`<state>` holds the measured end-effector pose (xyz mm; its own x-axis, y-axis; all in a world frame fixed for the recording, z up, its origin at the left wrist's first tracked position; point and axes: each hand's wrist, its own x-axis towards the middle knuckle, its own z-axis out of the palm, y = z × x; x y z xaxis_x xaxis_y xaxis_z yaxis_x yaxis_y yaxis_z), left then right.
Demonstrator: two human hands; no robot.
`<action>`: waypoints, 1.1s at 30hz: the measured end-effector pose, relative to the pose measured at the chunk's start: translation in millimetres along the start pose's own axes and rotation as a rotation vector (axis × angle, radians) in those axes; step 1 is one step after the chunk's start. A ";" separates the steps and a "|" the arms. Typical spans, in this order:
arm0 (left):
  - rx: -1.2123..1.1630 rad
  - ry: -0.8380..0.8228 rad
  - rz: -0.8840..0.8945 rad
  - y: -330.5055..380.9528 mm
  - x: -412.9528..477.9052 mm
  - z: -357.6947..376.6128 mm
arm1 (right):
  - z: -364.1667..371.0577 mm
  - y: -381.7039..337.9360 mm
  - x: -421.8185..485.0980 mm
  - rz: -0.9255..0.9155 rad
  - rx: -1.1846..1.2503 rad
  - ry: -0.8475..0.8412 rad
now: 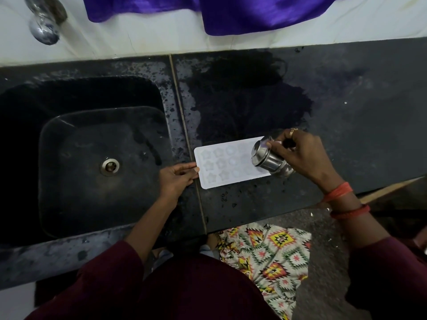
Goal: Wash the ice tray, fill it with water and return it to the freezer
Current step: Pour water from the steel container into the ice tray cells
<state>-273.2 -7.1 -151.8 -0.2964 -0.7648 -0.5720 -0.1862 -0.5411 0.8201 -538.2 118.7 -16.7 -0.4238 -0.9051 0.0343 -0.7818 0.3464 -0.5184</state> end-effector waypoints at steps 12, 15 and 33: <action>0.000 -0.001 0.007 -3.1 2.5 0.6 | 0.7 -5.4 3.8 -0.023 -0.047 -0.026; -0.005 -0.003 0.006 -3.4 3.1 -0.4 | 0.7 -7.8 4.6 -0.030 -0.051 -0.017; -0.007 0.004 0.017 -2.1 2.5 0.8 | 3.6 -3.6 -12.4 0.069 0.023 0.068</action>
<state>-274.3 -7.5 -155.0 -0.2957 -0.7754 -0.5579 -0.1750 -0.5302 0.8296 -528.5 127.8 -18.4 -0.5068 -0.8603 0.0552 -0.7393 0.4008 -0.5411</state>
